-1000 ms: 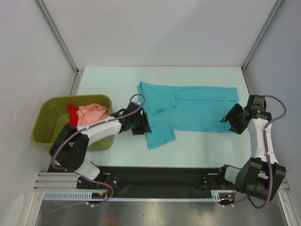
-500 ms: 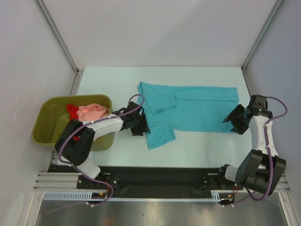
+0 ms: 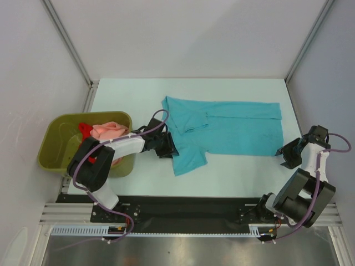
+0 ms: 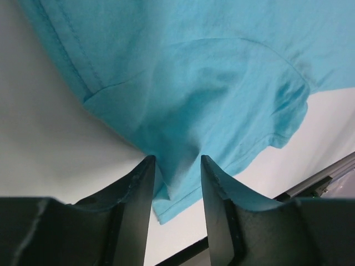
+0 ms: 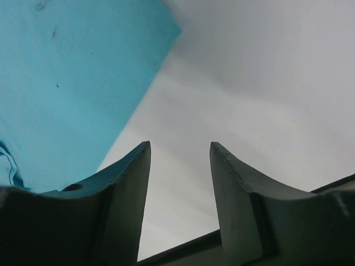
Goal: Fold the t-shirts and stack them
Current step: Fold the tshirt
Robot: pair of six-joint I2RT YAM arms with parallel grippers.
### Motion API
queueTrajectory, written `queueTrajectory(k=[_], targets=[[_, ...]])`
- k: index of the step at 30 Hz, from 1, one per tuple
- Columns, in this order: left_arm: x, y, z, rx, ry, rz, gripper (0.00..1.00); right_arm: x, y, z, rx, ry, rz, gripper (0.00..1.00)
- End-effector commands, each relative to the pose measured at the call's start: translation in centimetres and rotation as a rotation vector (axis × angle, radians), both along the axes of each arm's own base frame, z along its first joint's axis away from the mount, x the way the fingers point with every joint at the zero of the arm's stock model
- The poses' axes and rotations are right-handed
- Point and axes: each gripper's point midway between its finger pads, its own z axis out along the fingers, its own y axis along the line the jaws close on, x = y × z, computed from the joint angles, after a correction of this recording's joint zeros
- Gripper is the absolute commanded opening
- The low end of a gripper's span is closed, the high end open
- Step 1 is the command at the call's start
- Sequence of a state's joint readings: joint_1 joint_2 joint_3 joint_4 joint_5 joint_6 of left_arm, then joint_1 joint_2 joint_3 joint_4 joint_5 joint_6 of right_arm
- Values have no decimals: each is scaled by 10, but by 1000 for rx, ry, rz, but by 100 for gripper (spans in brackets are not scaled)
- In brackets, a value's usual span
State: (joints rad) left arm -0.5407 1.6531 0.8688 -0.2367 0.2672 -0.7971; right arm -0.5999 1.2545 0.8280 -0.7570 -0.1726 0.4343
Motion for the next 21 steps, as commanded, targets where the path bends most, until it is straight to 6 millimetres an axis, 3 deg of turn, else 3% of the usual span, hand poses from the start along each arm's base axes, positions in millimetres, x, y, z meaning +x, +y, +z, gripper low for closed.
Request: queueTrajectory(k=[1, 11, 16, 21], targets=[[-4, -1, 9, -54, 13, 16, 45, 5, -6, 0, -6, -8, -14, 53], [-1, -4, 15, -94, 43, 56, 35, -3, -19, -6, -23, 23, -89, 52], [2, -5, 13, -98, 38, 42, 24, 17, -26, -12, -6, -23, -101, 45], [5, -5, 14, -100, 26, 24, 12, 31, -19, -30, 68, -52, -98, 48]])
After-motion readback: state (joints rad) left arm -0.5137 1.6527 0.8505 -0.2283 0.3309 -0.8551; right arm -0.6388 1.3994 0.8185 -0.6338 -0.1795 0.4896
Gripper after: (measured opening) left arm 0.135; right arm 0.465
